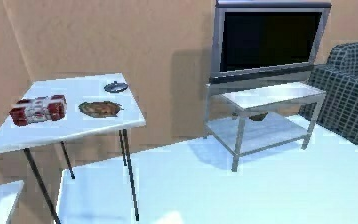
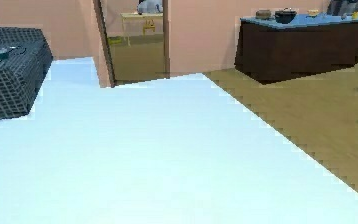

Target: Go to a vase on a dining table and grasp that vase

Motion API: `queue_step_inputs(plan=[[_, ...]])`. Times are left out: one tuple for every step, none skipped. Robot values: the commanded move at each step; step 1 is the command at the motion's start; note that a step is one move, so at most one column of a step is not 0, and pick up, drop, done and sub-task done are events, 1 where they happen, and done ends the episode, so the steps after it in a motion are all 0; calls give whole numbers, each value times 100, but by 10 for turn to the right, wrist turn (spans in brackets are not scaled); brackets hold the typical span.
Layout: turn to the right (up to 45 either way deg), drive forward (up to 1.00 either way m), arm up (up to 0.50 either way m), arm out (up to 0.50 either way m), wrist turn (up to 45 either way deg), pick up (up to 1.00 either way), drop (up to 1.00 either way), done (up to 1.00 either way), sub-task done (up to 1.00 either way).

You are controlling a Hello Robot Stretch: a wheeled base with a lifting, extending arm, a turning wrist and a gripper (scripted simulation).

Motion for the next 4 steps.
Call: queue_step_inputs(plan=[[-60, 0, 0, 0, 0, 0, 0, 0, 0], [0, 40, 0, 0, 0, 0, 0, 0, 0], [-450, 0, 0, 0, 0, 0, 0, 0, 0], [-450, 0, 0, 0, 0, 0, 0, 0, 0]])
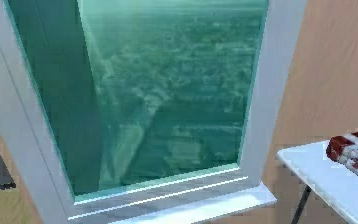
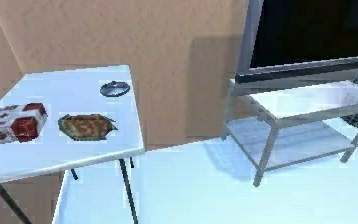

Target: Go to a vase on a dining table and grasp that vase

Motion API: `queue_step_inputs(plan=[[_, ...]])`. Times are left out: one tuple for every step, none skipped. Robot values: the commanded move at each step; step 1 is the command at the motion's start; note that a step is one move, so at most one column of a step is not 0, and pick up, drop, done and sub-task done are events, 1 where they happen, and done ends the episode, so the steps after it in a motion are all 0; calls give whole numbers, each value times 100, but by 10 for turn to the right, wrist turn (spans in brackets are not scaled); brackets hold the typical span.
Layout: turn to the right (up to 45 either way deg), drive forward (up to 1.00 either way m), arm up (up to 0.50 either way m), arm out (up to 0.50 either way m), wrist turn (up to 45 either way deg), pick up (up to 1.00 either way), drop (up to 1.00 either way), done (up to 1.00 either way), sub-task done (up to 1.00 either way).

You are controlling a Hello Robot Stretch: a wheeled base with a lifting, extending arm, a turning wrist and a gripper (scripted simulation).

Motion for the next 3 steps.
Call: queue_step_inputs(plan=[[-150, 0, 0, 0, 0, 0, 0, 0, 0], [450, 0, 0, 0, 0, 0, 0, 0, 0], [450, 0, 0, 0, 0, 0, 0, 0, 0]])
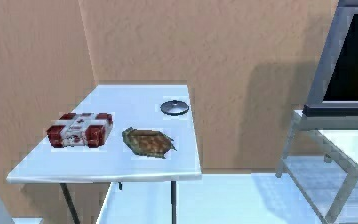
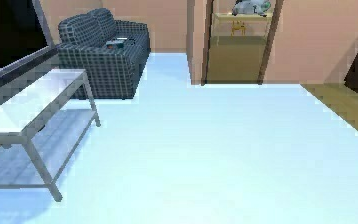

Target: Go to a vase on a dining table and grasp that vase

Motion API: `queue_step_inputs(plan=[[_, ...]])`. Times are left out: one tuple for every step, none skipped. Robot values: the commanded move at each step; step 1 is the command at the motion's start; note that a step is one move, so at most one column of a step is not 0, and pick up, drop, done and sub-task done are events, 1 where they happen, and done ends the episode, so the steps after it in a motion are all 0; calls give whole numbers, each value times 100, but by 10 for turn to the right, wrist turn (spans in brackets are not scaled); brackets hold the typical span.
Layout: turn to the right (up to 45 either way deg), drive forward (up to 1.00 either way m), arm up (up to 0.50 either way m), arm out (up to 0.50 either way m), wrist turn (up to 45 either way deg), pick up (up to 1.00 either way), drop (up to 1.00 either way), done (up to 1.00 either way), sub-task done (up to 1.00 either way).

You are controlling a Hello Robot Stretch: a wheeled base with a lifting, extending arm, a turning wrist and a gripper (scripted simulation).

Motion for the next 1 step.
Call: queue_step_inputs(plan=[[270, 0, 0, 0, 0, 0, 0, 0, 0]])
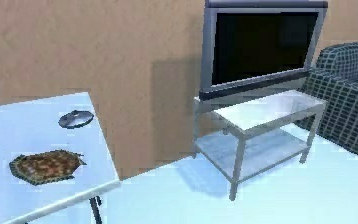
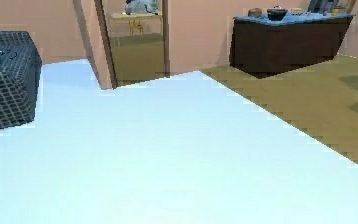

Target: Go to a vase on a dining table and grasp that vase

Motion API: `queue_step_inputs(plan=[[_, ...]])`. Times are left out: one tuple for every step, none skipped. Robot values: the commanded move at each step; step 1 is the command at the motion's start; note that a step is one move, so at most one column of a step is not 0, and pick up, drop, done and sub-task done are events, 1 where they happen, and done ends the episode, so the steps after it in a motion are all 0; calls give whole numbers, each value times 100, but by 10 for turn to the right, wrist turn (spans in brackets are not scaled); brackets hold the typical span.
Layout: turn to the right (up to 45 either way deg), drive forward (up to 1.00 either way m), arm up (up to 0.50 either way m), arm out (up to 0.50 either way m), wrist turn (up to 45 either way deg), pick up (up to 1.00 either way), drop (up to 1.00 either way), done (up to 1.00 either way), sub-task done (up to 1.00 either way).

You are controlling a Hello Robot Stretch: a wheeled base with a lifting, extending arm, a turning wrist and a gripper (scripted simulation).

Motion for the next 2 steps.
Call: queue_step_inputs(plan=[[0, 35, 0, 0, 0, 0, 0, 0, 0], [0, 10, 0, 0, 0, 0, 0, 0, 0]])
